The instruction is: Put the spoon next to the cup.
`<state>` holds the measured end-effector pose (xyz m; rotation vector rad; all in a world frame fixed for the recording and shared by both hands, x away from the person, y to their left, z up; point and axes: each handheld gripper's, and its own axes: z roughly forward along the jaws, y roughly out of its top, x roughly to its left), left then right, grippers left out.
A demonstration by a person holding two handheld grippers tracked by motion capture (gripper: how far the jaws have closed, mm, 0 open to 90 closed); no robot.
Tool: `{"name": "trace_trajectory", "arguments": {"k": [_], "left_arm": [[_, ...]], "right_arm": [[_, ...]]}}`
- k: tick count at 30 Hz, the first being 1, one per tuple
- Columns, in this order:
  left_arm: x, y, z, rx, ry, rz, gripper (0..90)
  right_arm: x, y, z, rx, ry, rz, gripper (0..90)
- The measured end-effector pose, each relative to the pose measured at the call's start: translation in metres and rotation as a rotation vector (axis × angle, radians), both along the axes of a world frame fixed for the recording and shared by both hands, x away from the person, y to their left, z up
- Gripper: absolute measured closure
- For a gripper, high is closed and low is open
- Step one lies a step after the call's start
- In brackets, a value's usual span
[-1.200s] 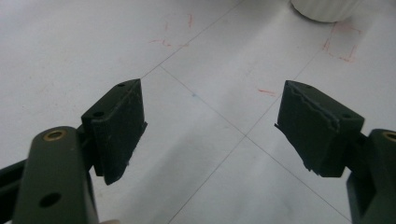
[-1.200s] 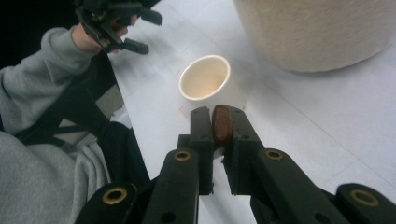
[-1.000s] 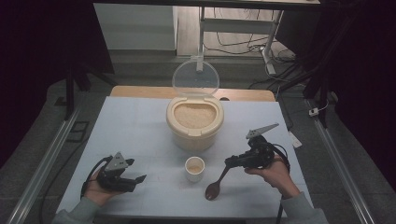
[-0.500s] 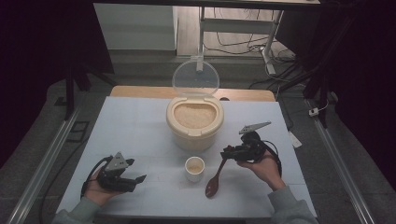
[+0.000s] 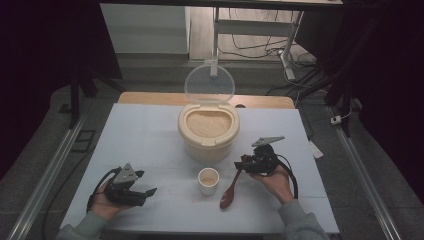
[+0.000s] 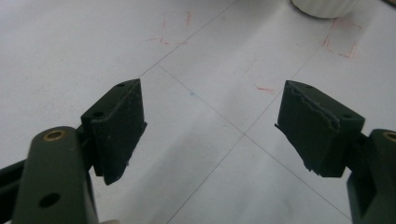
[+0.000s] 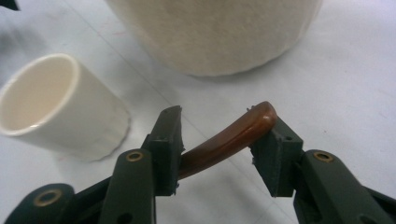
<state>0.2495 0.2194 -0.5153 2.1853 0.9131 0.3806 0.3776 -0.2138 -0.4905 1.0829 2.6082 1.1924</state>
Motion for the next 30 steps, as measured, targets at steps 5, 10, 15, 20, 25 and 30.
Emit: {"name": "trace_trajectory", "arguments": {"k": [5, 10, 15, 20, 25, 30], "left_arm": [[0.000, 0.000, 0.000, 0.001, 0.001, -0.002, 22.5], [0.000, 0.000, 0.000, 0.002, 0.002, -0.003, 22.5], [0.000, -0.001, -0.001, 0.007, 0.004, -0.005, 22.4], [0.000, -0.001, -0.001, 0.008, 0.006, -0.007, 22.4], [0.000, -0.001, -0.001, 0.009, 0.007, -0.008, 22.3], [0.000, 0.000, -0.001, 0.005, 0.004, -0.006, 22.3]], "right_arm": [[0.007, 0.004, -0.011, -0.025, 0.015, -0.018, 49.8], [0.010, 0.009, -0.019, -0.068, 0.001, -0.031, 45.8], [0.010, 0.014, -0.024, -0.120, -0.020, -0.048, 41.9], [0.008, 0.019, -0.027, -0.192, -0.071, -0.064, 38.7], [0.008, 0.018, -0.027, -0.172, -0.091, -0.096, 36.8], [0.003, 0.004, -0.013, -0.070, -0.122, -0.122, 38.9]]}}
